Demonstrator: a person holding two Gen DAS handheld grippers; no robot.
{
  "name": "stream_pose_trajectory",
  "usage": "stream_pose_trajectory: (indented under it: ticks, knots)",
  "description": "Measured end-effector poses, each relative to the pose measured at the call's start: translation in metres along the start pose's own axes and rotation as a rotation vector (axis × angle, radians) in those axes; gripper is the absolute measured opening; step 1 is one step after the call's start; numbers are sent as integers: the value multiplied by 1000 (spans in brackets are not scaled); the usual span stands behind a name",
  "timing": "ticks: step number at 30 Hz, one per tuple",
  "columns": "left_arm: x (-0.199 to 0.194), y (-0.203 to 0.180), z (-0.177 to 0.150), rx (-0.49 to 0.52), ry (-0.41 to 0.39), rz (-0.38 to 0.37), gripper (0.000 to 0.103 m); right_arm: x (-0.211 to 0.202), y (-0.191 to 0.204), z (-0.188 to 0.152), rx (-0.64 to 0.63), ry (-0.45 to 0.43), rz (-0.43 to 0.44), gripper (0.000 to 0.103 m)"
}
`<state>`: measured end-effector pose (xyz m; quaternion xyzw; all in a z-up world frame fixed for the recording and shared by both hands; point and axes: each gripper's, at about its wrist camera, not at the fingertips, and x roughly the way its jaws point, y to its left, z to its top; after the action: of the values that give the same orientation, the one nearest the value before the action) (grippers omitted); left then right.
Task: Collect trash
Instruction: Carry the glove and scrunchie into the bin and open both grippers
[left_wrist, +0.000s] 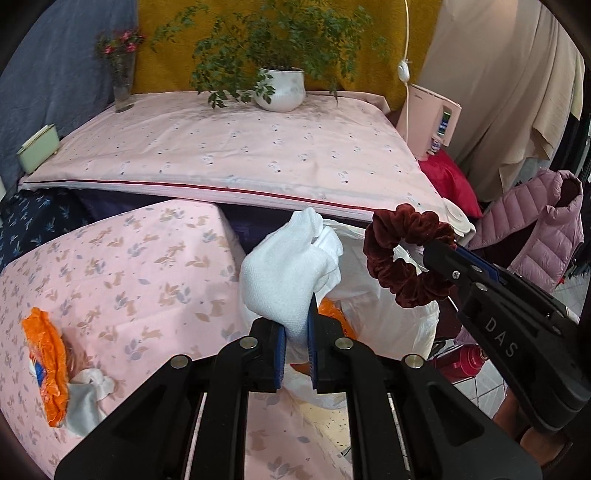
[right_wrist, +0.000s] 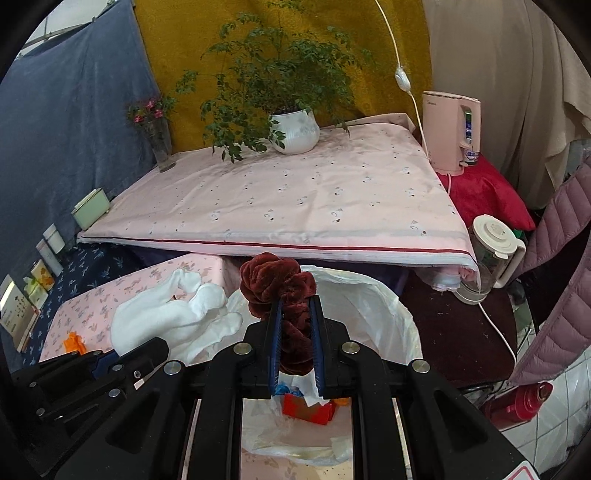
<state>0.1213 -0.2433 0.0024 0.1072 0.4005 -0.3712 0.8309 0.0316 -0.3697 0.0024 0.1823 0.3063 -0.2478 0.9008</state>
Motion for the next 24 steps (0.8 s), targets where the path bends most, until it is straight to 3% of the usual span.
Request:
stream_pose_trajectory:
  ticks: [3, 8, 12, 21, 24]
  knots:
    - [7, -6, 1, 1, 8, -18, 12, 3, -10, -1, 15, 7, -7, 13]
    - [9, -7, 3, -5, -1, 10, 36, 8, -16, -1, 23, 13, -9, 13]
    - [8, -5, 3, -12, -10, 30, 42, 11, -16, -2, 23, 18, -8, 13]
    - [3, 5, 2, -23, -23, 62, 43, 15, -6, -2, 9, 28, 2, 14]
    - [0, 10, 0, -33, -34, 76, 51, 16, -2, -2, -1, 30, 2, 15]
